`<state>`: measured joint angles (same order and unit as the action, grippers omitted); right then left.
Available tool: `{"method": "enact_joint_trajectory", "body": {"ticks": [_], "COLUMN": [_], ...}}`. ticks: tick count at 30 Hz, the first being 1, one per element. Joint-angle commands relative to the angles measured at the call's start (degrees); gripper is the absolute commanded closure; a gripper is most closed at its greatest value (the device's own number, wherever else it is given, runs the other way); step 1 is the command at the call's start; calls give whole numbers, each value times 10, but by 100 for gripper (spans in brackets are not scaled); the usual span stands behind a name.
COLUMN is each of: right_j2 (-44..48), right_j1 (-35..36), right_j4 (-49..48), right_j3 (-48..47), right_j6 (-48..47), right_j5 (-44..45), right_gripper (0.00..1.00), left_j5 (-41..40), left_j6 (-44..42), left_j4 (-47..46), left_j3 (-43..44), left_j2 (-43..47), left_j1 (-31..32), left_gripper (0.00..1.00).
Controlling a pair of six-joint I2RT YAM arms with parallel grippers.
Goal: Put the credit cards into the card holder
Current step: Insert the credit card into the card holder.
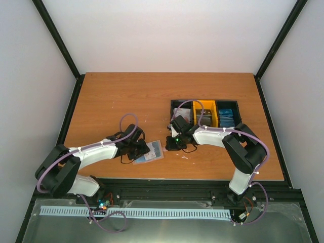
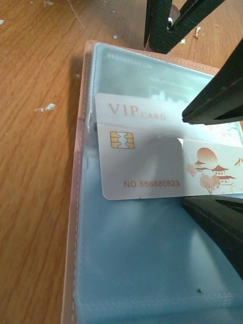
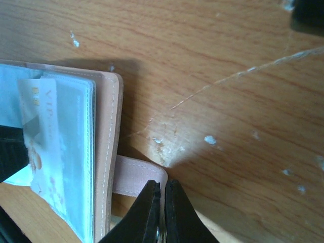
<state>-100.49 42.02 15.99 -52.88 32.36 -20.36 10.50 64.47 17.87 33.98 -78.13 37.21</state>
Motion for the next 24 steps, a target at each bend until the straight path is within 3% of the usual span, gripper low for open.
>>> {"method": "enact_joint_trajectory", "body": {"ticks": [1, 16, 21, 24], "right_j2": [-10, -28, -7, 19], "right_j1": [-2, -2, -2, -2], "right_j4": [-13, -17, 4, 36], "right_j3": [5, 1, -3, -10], "right_j6": [-11, -16, -4, 6], "right_j5": [-40, -61, 5, 75], "right_gripper": [96, 96, 93, 86], "left_j5": [12, 27, -6, -45], "left_j6": [-15, -88, -87, -75], "left_j4": [-10, -63, -29, 1], "left_j3": [-1, 48, 58, 67], "left_j2": [-20, -98, -81, -63], "left_j1": [-3, -3, -3, -3], "left_gripper": [60, 59, 58, 51]}}
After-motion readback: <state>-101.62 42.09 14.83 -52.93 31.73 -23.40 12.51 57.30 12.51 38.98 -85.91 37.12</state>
